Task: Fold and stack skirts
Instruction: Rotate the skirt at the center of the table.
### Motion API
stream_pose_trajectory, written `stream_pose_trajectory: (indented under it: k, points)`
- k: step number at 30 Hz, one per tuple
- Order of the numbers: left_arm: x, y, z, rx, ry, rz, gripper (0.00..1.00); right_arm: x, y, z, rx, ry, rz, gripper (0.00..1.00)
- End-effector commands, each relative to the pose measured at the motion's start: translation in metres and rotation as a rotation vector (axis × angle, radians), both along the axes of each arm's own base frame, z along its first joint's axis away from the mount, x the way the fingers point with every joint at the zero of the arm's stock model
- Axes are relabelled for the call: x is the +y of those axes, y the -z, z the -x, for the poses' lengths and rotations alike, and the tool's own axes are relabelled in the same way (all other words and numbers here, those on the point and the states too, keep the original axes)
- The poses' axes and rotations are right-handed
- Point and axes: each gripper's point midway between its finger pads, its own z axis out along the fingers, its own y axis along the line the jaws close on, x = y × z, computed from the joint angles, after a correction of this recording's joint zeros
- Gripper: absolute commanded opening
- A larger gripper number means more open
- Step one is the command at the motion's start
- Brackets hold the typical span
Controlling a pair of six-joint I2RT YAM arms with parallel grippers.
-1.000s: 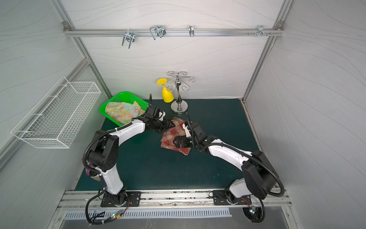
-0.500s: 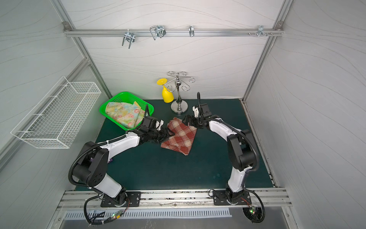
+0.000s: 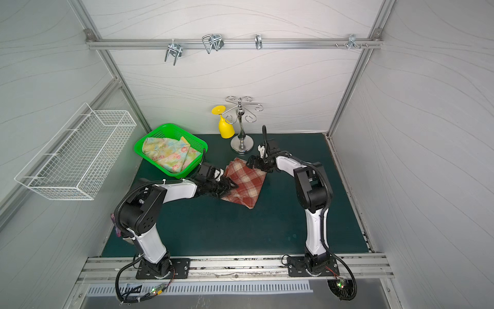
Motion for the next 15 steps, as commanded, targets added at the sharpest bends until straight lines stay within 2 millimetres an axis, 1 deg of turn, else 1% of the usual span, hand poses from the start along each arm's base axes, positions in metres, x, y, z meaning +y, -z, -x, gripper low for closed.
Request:
stream_pose_trajectory:
  k: [1,3,5,8,11,15]
  points:
    - [0.028,0.031,-0.009,0.056,-0.063,-0.088,0.63,-0.015,0.025,0.02,0.066,0.019,0.05,0.99]
    - [0.033,0.033,-0.015,0.062,-0.057,-0.106,0.63,-0.018,0.029,0.029,0.082,0.028,0.051,0.99]
    - [0.036,0.033,-0.022,0.061,-0.052,-0.127,0.63,-0.02,0.028,0.037,0.088,0.042,0.044,0.99]
    - [0.042,0.029,-0.035,0.049,-0.047,-0.173,0.63,-0.019,0.02,0.051,0.087,0.046,0.037,0.99]
    - [0.052,0.02,-0.05,0.036,-0.043,-0.226,0.63,-0.016,0.007,0.069,0.066,0.036,0.065,0.99]
    - [0.07,0.01,-0.072,0.021,-0.078,-0.266,0.63,-0.007,-0.008,0.099,0.031,0.032,0.06,0.99]
